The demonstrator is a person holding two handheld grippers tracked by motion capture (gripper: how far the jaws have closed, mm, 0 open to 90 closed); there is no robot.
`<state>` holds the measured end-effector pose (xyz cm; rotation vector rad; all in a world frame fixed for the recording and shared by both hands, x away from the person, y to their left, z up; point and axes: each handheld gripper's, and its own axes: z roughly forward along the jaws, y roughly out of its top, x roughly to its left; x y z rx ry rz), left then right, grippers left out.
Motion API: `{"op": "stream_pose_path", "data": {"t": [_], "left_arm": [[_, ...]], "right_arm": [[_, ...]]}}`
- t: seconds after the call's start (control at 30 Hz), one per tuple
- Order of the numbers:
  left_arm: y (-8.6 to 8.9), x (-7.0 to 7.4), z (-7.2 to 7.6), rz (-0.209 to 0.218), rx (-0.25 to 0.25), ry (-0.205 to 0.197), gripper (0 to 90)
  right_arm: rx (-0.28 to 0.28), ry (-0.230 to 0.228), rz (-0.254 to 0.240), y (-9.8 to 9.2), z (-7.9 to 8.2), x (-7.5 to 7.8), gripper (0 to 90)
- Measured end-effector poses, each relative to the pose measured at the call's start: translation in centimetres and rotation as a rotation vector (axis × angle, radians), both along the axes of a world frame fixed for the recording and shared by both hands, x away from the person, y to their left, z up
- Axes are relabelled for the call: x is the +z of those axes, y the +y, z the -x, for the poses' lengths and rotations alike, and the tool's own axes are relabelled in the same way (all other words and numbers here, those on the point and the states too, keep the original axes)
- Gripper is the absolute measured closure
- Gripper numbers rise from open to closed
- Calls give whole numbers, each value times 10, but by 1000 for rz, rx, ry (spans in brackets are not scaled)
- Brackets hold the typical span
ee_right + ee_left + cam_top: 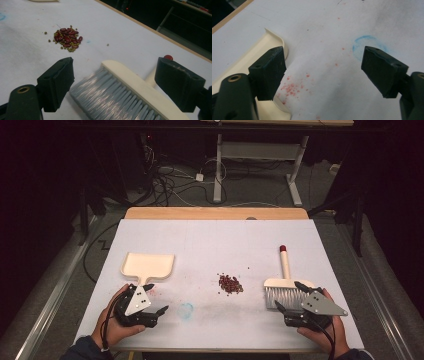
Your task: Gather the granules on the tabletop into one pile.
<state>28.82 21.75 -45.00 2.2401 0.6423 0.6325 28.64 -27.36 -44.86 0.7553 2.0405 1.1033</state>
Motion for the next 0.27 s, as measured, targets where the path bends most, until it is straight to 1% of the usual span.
{"op": "stream_pose_path", "data": {"t": [0.1, 0.17, 0.27], "left_arm": [[0, 0, 0, 3, 4, 1, 192], [1, 0, -1, 3, 5, 2, 192], [1, -1, -4, 3, 7, 7, 192]], "right_arm": [[0, 2, 0, 0, 0, 0, 163], [-8, -6, 5, 0, 0, 0, 164], [-13, 1, 0, -2, -2, -1, 164]]}}
